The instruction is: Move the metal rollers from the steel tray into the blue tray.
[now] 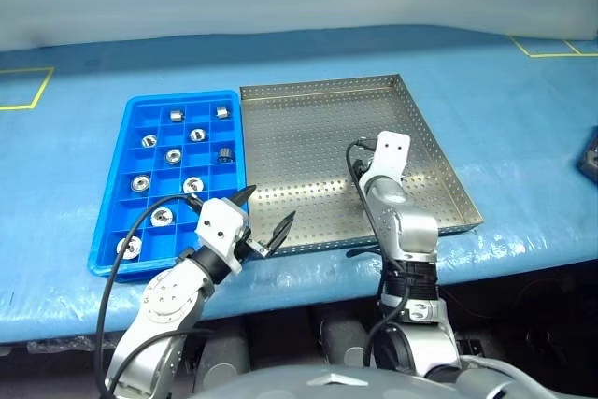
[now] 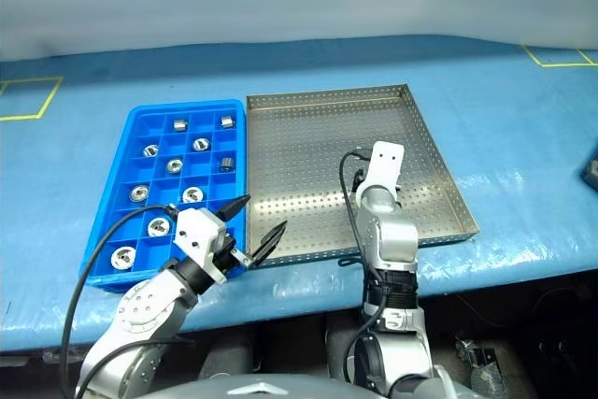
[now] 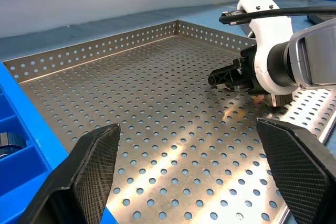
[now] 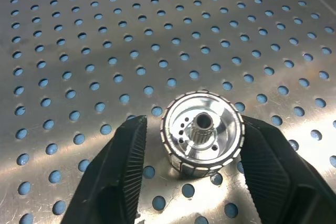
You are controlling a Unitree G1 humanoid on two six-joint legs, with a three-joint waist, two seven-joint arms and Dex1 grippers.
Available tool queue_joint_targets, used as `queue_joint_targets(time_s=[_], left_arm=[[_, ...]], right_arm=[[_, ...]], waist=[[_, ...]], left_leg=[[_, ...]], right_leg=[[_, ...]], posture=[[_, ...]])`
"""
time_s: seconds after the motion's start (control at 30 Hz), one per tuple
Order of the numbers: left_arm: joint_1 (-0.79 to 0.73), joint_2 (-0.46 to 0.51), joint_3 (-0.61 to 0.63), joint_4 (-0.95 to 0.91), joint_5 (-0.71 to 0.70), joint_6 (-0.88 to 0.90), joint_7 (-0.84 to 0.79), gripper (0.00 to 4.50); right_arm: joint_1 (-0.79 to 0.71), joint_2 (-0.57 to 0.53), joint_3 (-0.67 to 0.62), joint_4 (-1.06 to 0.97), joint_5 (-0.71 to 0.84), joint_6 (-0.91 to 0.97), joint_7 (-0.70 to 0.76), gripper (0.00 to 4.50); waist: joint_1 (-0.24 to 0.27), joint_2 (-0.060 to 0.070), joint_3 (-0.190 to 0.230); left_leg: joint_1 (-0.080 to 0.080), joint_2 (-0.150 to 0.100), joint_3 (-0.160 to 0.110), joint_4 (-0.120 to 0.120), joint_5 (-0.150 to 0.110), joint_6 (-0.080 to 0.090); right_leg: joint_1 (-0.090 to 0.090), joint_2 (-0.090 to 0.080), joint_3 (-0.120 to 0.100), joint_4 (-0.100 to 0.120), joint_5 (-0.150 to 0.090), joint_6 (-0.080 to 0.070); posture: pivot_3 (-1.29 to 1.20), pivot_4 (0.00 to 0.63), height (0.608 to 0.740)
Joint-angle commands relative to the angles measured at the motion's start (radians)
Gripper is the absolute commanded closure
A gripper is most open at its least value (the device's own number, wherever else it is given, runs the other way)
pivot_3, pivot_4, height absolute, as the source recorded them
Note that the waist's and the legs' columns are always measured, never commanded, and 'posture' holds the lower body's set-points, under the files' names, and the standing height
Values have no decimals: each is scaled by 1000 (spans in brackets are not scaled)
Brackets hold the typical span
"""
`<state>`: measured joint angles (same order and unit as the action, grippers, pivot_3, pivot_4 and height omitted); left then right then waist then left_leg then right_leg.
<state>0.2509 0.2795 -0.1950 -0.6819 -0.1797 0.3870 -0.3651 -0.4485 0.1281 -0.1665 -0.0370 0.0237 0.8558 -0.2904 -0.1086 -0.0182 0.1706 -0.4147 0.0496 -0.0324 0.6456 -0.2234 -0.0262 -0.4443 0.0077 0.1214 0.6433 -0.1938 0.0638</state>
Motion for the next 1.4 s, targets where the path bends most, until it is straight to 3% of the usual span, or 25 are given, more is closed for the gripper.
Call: queue_joint_targets(time_s=[0.03,0.2,0.43,0.93,1.13,1.4], left_arm=[[6,-4,10,-25,-10,-20,8,0],[18,-7,17,-31,-5,-29,20,0],[60,-10,48,-44,17,-61,59,0],[252,-26,120,-119,56,-127,140,0],[279,-32,99,-125,64,-137,148,0],[279,-22,74,-117,73,-132,144,0]], right_arm=[[-21,-1,15,-11,-3,-5,3,2811],[-39,-6,75,-30,2,-24,58,2809],[-120,-30,216,-62,73,-17,284,2809],[-230,-58,494,-39,138,8,637,2809],[-233,-145,664,-41,108,27,764,2809],[-223,-231,754,-50,78,55,822,2809]], waist=[[2,0,0],[2,0,0],[10,0,0],[97,0,0],[114,0,1],[128,0,1]], left_leg=[[0,0,0,0,0,0],[0,0,0,0,0,0],[0,1,0,0,0,0],[0,1,0,-1,0,0],[0,1,0,-1,0,0],[0,1,1,-1,0,0]], right_leg=[[0,0,0,0,0,0],[0,0,0,0,0,0],[0,1,0,0,0,0],[-1,0,-1,-1,0,-1],[-1,0,-1,-1,-1,-1],[-2,0,-1,-1,-1,-1]], posture=[[42,150,740],[62,150,740],[117,150,740],[262,150,740],[277,150,740],[266,150,740]])
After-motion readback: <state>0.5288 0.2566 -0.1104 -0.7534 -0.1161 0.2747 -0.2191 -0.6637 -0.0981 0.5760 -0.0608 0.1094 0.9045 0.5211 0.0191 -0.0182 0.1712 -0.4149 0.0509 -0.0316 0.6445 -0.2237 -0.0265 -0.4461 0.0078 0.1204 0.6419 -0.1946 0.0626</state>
